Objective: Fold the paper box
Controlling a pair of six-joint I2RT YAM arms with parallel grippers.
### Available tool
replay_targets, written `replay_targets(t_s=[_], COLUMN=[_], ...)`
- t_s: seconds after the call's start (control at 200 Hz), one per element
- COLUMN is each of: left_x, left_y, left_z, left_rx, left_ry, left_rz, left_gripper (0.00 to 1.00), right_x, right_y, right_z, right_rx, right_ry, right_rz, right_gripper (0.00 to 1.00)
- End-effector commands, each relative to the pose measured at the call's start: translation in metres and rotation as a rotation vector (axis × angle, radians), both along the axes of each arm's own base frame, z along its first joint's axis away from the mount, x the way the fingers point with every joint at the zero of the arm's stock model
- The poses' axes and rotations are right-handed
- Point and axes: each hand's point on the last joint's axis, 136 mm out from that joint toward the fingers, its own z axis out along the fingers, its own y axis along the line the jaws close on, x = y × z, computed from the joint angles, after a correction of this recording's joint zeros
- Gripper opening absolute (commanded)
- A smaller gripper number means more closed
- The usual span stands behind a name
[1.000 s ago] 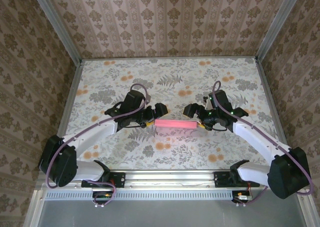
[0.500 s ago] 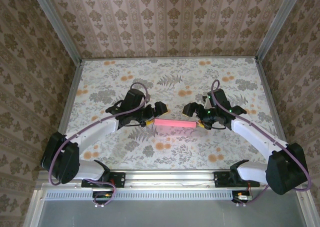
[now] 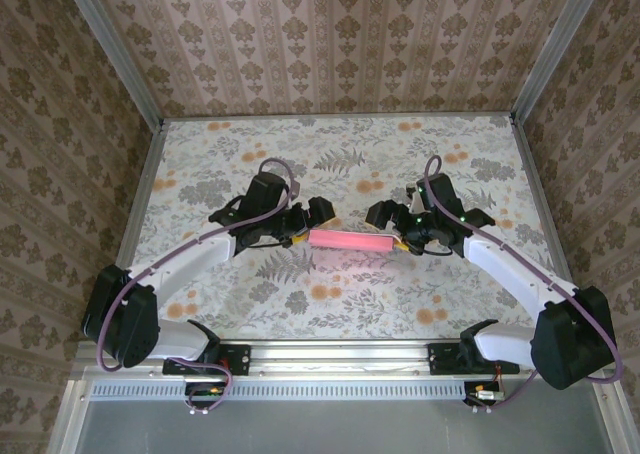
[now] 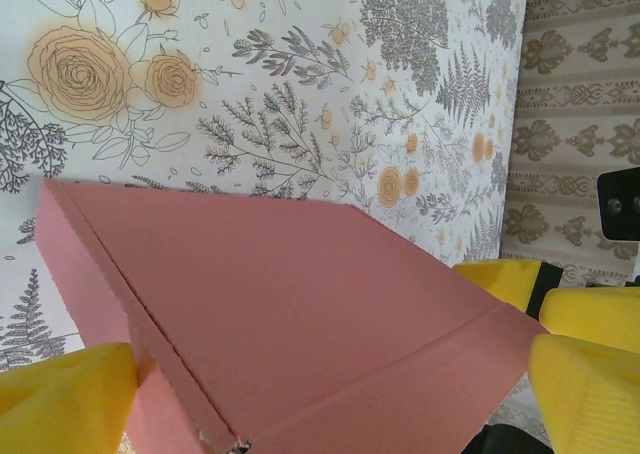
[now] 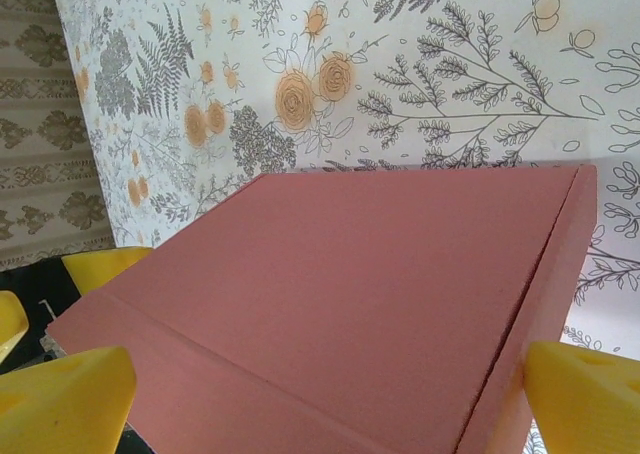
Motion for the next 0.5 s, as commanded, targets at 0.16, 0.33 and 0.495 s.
replay_targets(t_s=[0.16,0.33,0.495], left_x=[0.0064,0.0089,0.0117], left_y=[-0.0084,-0.0085,-0.0082], left_z=[0.0080,0.0049,0.0036], left_rx=[-0.021,-0.019,-0.020], left_ry=[-0.014,-0.008,-0.004], left_rz=[-0.047,-0.047,-0.046], left_gripper=[1.00,1.00,1.00], right_x=[0.0107,0.0129,0.0156], right_y=[0.0121,0.0120,0.0100], right_z=[0.0177,0.0165,0.0124], right_rx=[0.067,0.068,0.064], right_ry=[-0.028,-0.025,-0.016], right_rz=[0.033,0.031,0.024], right_gripper=[1.00,1.00,1.00])
